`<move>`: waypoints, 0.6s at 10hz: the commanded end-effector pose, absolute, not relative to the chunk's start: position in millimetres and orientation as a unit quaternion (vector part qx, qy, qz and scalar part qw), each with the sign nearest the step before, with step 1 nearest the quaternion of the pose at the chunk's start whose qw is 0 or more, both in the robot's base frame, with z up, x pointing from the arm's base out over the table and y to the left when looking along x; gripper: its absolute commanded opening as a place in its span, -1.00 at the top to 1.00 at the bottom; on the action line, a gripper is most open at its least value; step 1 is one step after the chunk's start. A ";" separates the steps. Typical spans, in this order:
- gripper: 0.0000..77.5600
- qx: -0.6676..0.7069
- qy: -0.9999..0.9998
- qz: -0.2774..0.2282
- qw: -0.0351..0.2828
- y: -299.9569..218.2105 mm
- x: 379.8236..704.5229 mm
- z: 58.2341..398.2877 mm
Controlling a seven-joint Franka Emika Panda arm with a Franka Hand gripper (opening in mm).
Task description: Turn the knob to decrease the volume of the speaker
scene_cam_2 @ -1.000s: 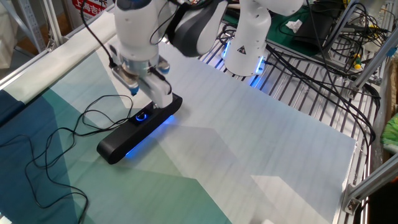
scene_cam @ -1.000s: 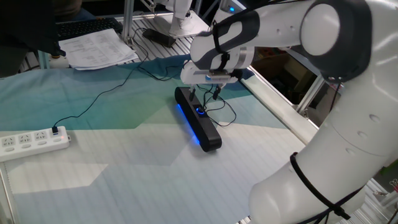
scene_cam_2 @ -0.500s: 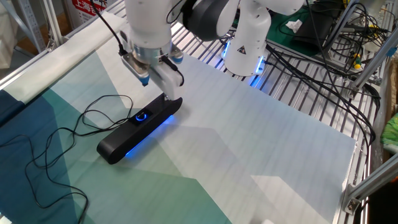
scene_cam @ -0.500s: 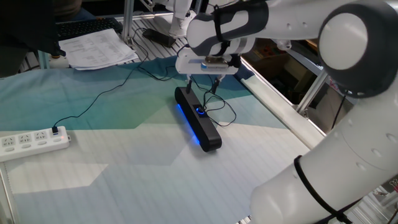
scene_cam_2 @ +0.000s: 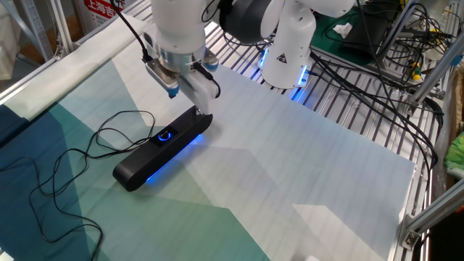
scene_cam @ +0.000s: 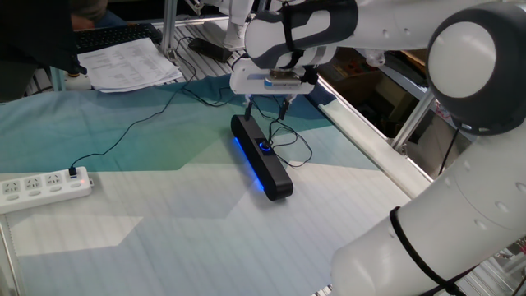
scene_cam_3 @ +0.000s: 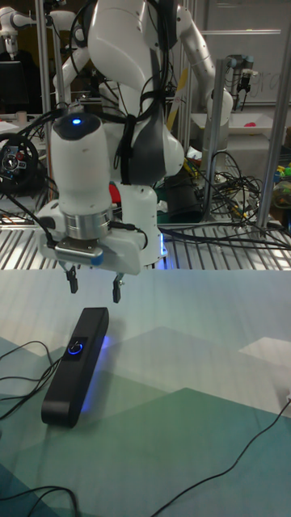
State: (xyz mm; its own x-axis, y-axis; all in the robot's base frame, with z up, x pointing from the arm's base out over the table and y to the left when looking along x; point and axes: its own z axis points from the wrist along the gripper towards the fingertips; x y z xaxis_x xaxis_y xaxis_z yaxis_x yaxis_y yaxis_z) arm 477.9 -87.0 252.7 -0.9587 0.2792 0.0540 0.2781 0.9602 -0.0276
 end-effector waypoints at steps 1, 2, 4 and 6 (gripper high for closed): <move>-1.00 -0.139 -0.990 0.007 0.029 -90.0 482.9 265.3; -1.00 -0.141 -0.990 0.004 0.027 -89.2 482.2 266.3; -1.00 -0.141 -0.990 0.002 0.028 -89.3 484.6 268.6; -1.00 -0.140 -0.990 -0.001 0.028 -89.1 484.0 269.3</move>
